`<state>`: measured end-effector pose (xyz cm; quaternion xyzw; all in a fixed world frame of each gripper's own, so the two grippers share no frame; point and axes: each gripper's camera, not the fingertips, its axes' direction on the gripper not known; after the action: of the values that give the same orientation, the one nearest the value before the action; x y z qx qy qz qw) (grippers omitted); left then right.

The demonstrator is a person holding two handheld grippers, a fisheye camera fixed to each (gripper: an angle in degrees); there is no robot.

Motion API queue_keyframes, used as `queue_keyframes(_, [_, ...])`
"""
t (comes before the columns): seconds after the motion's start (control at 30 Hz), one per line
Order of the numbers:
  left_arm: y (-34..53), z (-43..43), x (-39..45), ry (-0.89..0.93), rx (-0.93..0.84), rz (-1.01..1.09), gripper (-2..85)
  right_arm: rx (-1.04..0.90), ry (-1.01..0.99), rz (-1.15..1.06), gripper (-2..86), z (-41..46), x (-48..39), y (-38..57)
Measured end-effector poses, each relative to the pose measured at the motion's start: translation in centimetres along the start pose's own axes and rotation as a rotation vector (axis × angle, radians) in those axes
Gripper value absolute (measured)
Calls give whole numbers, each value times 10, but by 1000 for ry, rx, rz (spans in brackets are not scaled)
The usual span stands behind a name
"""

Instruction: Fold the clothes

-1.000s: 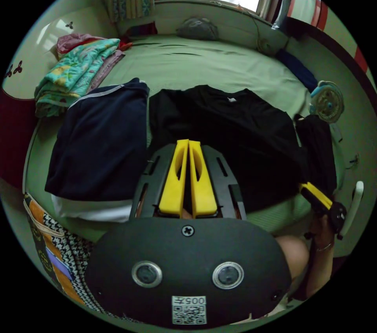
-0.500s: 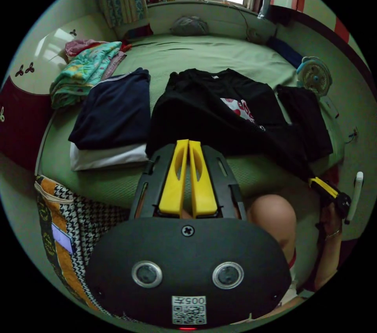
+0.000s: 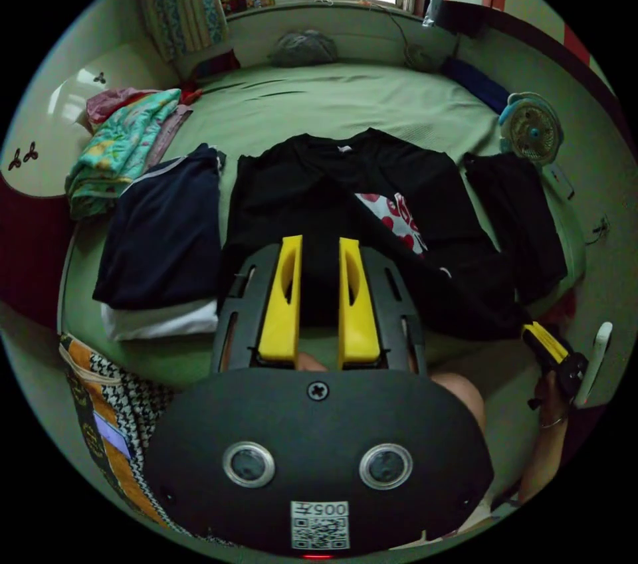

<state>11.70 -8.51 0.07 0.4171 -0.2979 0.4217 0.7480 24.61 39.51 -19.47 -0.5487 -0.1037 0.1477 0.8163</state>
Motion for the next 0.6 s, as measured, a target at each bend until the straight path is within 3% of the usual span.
queue_keyframes(0.47, [-16, 48, 1, -5, -171, -2, 94, -2, 116, -62, -13, 2, -14, 42])
queue_keyframes(0.6, [24, 10, -9, -15, -87, -17, 55, 4, 95, -53, -11, -4, -10, 56])
